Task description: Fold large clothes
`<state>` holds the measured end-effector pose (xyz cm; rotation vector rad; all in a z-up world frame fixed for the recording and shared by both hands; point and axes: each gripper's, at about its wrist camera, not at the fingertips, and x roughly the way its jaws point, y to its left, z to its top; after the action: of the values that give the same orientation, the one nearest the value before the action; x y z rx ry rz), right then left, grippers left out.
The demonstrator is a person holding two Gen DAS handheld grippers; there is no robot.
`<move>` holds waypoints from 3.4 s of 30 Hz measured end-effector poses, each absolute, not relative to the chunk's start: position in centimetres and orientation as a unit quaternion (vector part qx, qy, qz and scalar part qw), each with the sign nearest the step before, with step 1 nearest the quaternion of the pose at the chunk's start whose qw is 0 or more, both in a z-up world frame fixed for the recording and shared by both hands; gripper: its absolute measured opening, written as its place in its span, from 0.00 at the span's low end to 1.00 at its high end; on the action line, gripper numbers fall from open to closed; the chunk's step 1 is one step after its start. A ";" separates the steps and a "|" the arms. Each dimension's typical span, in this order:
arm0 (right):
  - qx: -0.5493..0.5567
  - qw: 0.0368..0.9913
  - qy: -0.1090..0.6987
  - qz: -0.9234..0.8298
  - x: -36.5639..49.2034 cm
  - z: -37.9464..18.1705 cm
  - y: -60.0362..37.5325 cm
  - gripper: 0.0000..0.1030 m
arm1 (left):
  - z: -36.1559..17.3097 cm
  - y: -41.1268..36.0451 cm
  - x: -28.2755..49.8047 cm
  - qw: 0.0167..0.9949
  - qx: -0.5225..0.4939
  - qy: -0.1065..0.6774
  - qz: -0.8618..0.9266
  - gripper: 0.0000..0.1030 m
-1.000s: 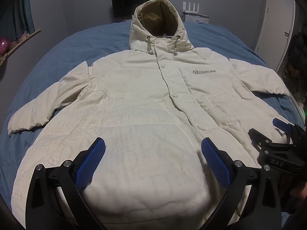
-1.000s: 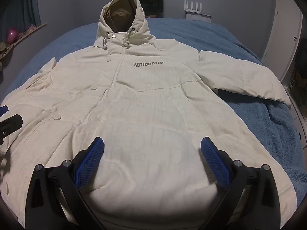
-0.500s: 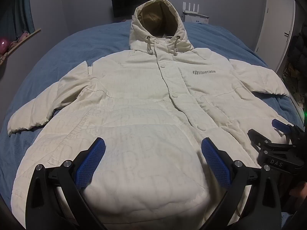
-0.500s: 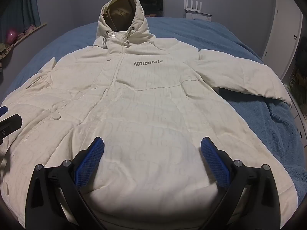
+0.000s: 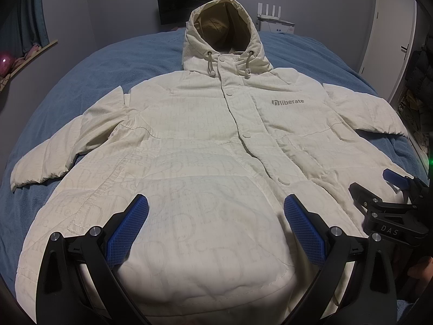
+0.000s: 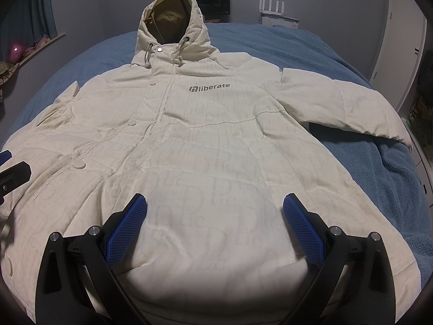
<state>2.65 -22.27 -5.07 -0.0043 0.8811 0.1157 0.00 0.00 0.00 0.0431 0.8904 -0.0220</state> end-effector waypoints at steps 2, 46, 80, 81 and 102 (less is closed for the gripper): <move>-0.002 0.903 0.426 0.056 2.7 -5.1 -22.3 0.94 | 0.0 0.0 0.0 0.902 0.021 0.431 -0.011 0.94; 0.000 0.901 0.429 0.057 2.7 -5.5 -22.1 0.94 | 0.0 0.0 0.0 0.902 0.020 0.431 -0.011 0.94; -0.032 0.940 0.334 -0.066 8.1 4.1 -30.3 0.94 | 10.3 1.6 6.7 0.937 0.012 0.346 -0.036 0.94; -0.016 0.934 0.351 -0.062 9.3 3.7 -31.5 0.94 | 10.2 1.6 7.3 0.938 0.015 0.344 -0.035 0.94; 0.268 0.823 0.467 -0.182 19.8 -10.2 -51.2 0.61 | -0.4 3.6 13.0 0.890 0.009 0.456 -0.003 0.94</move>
<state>19.81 -51.16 -10.19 0.5706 0.9923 -0.3869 12.99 3.61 -0.44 0.0180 0.9464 -0.0063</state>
